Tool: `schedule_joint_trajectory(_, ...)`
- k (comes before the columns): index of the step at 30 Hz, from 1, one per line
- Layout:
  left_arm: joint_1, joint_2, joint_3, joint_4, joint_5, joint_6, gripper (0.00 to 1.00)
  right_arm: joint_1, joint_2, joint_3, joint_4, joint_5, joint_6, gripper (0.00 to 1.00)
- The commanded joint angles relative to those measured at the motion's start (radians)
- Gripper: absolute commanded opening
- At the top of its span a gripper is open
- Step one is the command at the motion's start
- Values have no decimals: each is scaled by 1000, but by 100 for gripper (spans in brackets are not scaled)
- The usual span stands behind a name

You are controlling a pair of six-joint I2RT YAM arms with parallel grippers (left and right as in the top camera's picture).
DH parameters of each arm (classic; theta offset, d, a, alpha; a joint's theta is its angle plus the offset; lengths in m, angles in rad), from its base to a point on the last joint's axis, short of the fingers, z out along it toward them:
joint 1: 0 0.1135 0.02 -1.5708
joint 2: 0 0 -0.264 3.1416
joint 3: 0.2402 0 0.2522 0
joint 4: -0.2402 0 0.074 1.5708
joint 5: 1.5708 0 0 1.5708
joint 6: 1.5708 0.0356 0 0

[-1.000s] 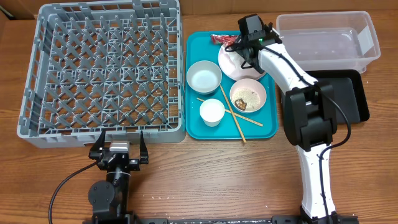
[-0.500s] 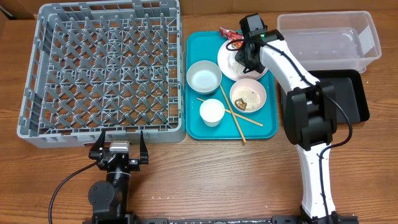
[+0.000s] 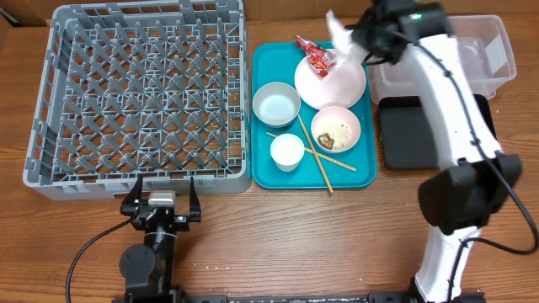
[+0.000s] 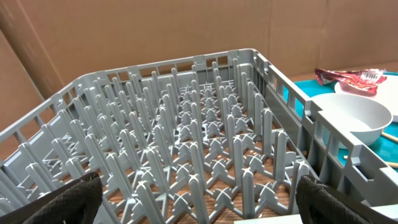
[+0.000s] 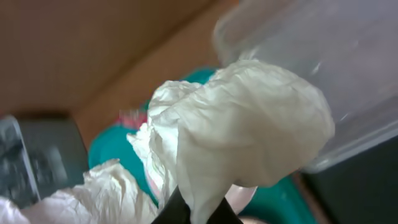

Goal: Sort waste into correct bins and load items into the dishwasher
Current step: 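Carry the tissue with the right gripper into the clear bin and release, then grasp the red wrapper on the white plate with the right gripper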

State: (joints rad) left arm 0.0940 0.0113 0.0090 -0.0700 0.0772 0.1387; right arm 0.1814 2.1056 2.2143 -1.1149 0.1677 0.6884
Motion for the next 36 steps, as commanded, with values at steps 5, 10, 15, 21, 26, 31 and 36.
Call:
schedule_joint_trajectory(5,10,-6,-4,-1,1,18,100,-146,57,-21,124,160,-16,4)
schedule_joint_trajectory(10,10,-6,-4,-1,1,18,100,-200,146,-41,172,149,-71,81)
schedule_joint_trajectory(15,10,-6,-4,-1,1,18,100,-195,111,17,164,111,-192,100)
schedule_joint_trajectory(21,10,-6,-4,-1,1,18,100,-135,68,93,185,-246,-321,100)
schedule_joint_trajectory(26,10,-7,-4,-1,1,18,100,-17,132,76,211,-299,-356,100)
schedule_joint_trajectory(31,10,-7,-4,-1,1,18,100,34,232,76,225,-279,-336,95)
schedule_joint_trajectory(36,10,-7,-4,-1,1,18,100,25,343,76,279,-283,-291,93)
